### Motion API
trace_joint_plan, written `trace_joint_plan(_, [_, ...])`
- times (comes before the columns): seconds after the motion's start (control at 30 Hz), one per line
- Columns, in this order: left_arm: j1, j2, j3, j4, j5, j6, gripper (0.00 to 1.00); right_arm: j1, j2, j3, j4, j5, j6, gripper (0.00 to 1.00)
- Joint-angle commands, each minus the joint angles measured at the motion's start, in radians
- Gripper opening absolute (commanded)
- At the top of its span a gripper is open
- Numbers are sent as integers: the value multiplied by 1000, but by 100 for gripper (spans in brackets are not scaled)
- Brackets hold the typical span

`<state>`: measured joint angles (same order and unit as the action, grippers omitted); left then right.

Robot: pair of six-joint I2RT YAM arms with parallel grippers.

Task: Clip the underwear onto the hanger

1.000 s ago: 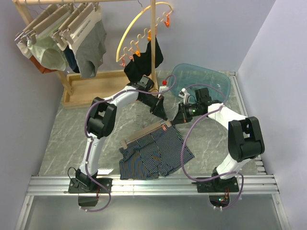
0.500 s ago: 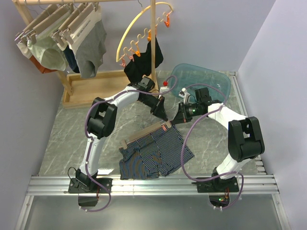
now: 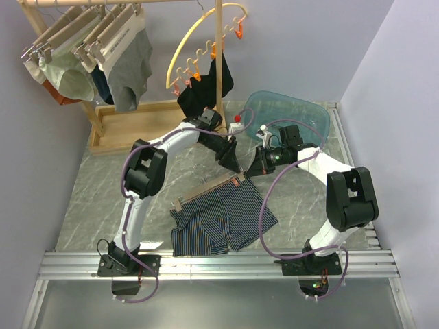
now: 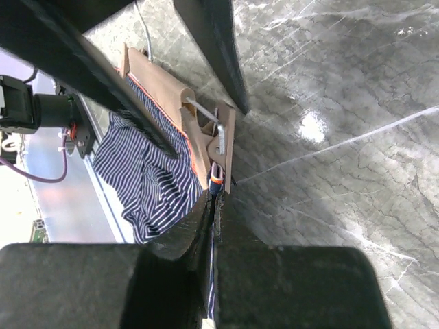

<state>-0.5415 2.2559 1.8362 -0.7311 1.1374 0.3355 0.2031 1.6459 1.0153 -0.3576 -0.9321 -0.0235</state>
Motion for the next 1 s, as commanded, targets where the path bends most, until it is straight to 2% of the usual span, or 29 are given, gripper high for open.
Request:
trace_joint_plan(0.0, [17,-70,93,5,-22,-3,53,-10,-41,31,31,-16,-18,0])
trace_joint_plan(0.07, [25,-82,112,25,-45,-24,61,-10,-44,31,20,-11,-30,0])
trace_joint_plan(0.1, [32,-107,112,36,-54,-33,69,-10,-47,28,17,-10,-35,0])
trace_joint_plan(0.2, [54,-169,109,71,-96,-65,80,-10,-55,22,6,-2,-56,0])
trace_joint_plan(0.37, [115,-315,5,93,-163,-122,80,-10,-55,11,-26,22,-107,0])
trace_joint_plan(0.53, [176,-577,-302,93,-289,-60,80,-10,-63,-9,-30,45,-133,0])
trace_joint_plan(0.6, [199,-645,-409,47,-288,-15,80,-8,-67,-15,-34,49,-139,0])
trace_joint_plan(0.73, [239,-700,-570,-57,-268,103,79,-2,-90,-18,-47,67,-165,0])
trace_joint_plan(0.97, [276,-713,-755,-2,-254,149,76,19,-138,-18,-67,99,-199,0])
